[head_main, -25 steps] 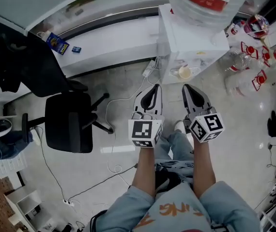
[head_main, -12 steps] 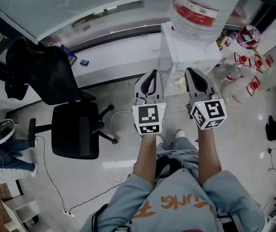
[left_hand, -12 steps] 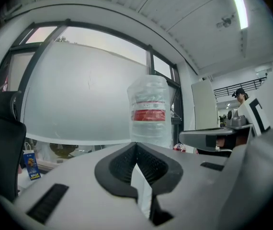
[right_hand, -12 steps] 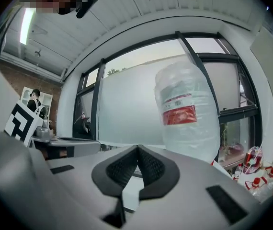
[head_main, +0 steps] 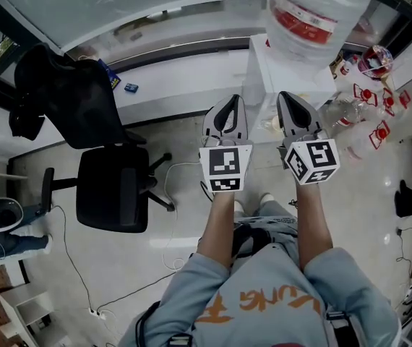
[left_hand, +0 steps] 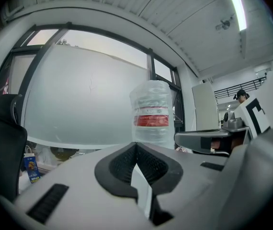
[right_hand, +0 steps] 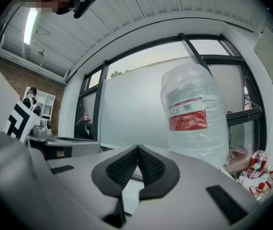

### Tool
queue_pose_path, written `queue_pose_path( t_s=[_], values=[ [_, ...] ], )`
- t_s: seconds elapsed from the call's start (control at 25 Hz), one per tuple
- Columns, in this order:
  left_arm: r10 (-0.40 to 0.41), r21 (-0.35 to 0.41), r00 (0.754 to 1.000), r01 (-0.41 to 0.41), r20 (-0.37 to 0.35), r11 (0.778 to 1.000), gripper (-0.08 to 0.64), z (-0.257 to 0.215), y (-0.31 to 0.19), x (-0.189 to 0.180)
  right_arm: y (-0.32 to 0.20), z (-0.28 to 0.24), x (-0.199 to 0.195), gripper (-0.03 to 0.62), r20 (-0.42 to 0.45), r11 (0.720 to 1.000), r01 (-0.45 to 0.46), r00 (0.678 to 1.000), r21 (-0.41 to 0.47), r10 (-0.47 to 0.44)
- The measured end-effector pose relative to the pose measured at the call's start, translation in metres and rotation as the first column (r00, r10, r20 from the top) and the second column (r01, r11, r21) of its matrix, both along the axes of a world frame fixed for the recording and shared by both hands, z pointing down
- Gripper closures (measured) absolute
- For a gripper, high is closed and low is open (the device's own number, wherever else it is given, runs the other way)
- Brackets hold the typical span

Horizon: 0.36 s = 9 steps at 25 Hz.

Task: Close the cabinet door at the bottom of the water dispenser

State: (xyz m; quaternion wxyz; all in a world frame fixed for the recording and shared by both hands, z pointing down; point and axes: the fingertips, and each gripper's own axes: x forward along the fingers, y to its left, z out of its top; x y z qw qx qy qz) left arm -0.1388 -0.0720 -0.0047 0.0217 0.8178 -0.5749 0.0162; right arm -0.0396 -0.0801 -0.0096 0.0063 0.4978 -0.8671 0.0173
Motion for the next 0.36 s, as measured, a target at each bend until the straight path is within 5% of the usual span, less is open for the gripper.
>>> queue_pose_path(
  t_s=[0.36],
  values=[
    [0.009,-0.012,1.0,-0.009,0.002,1.0,0.54,0.0045,-0.0035,-0.001,-0.0047,-0.0032,-0.0052,0.565,-0.024,1.0,0.007,1.0,0.005,-0.007]
  ],
)
